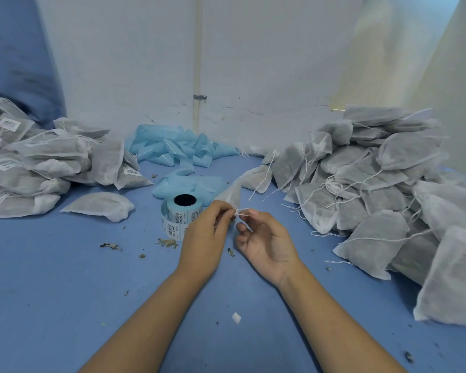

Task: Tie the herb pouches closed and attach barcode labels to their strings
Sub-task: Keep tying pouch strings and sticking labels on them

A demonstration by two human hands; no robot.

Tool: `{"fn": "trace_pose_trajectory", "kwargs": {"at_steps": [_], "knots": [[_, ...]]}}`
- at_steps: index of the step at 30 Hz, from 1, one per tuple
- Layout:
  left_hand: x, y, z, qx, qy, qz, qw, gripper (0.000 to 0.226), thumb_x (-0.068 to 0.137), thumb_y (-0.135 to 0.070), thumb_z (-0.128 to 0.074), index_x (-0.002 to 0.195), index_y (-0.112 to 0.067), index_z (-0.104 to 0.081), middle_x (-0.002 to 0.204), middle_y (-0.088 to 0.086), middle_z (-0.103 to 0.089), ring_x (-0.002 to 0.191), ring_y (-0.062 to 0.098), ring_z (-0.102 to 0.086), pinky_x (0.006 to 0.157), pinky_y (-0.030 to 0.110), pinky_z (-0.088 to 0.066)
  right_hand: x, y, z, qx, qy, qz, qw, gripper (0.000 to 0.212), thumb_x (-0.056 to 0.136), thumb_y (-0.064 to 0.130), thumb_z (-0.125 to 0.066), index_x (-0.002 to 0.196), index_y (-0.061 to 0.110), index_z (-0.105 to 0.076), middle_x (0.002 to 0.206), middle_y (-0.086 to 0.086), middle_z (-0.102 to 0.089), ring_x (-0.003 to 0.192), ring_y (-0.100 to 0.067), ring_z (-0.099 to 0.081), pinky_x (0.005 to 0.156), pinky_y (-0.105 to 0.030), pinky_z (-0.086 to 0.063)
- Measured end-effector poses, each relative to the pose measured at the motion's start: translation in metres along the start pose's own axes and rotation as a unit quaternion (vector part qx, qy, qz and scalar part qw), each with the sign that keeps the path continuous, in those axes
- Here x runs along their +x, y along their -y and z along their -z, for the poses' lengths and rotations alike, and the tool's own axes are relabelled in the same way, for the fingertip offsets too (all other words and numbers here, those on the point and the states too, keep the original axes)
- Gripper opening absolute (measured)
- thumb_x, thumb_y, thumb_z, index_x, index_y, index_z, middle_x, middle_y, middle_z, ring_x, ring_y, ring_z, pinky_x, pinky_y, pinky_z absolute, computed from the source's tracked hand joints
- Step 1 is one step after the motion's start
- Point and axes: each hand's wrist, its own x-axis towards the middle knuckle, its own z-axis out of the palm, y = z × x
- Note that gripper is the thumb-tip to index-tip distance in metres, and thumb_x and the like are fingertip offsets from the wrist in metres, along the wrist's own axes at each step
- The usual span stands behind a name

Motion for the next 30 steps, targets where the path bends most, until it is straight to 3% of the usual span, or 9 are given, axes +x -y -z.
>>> {"fn": "trace_pose_trajectory", "kwargs": {"at_steps": [5, 11, 16, 22, 26, 30], "knots": [[0.001, -0.001, 0.0, -0.001, 0.0, 0.018, 1.0, 0.019, 0.097, -0.011, -0.051, 0.083, -0.025, -0.053, 0.079, -0.01, -0.062, 0.077, 0.0, -0.057, 0.07, 0.009, -0.04, -0.002, 0.001, -0.001, 0.012, -0.003, 0.017, 1.0, 0.012, 0.069, 0.012, -0.063, 0.059, 0.015, -0.071, 0.071, 0.001, -0.068, 0.064, -0.01, -0.063, 0.055, -0.018, -0.047], [0.002, -0.003, 0.001, -0.017, -0.013, 0.031, 0.999, 0.011, 0.096, -0.01, -0.051, 0.089, -0.016, -0.056, 0.082, -0.011, -0.061, 0.075, -0.009, -0.055, 0.069, 0.004, -0.038, -0.001, 0.001, 0.003, 0.031, 0.018, 0.02, 0.999, 0.005, 0.062, 0.011, -0.074, 0.062, 0.015, -0.071, 0.072, 0.002, -0.067, 0.066, -0.012, -0.062, 0.06, -0.02, -0.046], [0.002, -0.007, 0.001, -0.023, -0.009, 0.029, 0.999, 0.011, 0.096, -0.009, -0.051, 0.088, -0.015, -0.056, 0.082, -0.009, -0.062, 0.074, -0.01, -0.055, 0.07, 0.004, -0.039, 0.001, 0.002, 0.008, 0.061, 0.04, 0.025, 0.997, 0.038, 0.038, 0.016, -0.093, 0.068, 0.013, -0.069, 0.075, 0.002, -0.065, 0.063, -0.014, -0.061, 0.06, -0.023, -0.049], [0.001, -0.007, 0.001, -0.025, -0.009, 0.028, 0.999, 0.012, 0.096, -0.01, -0.051, 0.088, -0.017, -0.056, 0.081, -0.011, -0.061, 0.075, -0.009, -0.055, 0.069, 0.003, -0.039, 0.002, 0.002, 0.008, 0.06, 0.05, 0.019, 0.997, 0.04, 0.036, 0.016, -0.094, 0.067, 0.013, -0.069, 0.073, 0.002, -0.065, 0.063, -0.014, -0.06, 0.061, -0.023, -0.049], [0.001, 0.001, 0.004, 0.029, 0.01, 0.008, 1.0, 0.01, 0.092, -0.016, -0.055, 0.088, -0.026, -0.055, 0.086, -0.006, -0.057, 0.082, 0.001, -0.051, 0.068, 0.01, -0.037, 0.001, 0.002, 0.008, 0.065, 0.063, 0.002, 0.996, 0.04, 0.038, 0.016, -0.093, 0.069, 0.012, -0.068, 0.074, 0.001, -0.063, 0.066, -0.015, -0.06, 0.065, -0.025, -0.048], [0.002, 0.005, 0.006, 0.086, 0.002, -0.03, 0.996, 0.028, 0.075, -0.01, -0.062, 0.097, -0.026, -0.053, 0.099, -0.009, -0.048, 0.103, -0.012, -0.035, 0.082, -0.001, -0.028, 0.0, 0.003, 0.006, 0.072, 0.076, -0.008, 0.994, 0.039, 0.039, 0.015, -0.093, 0.067, 0.013, -0.066, 0.075, 0.001, -0.064, 0.067, -0.016, -0.061, 0.067, -0.026, -0.05]]}}
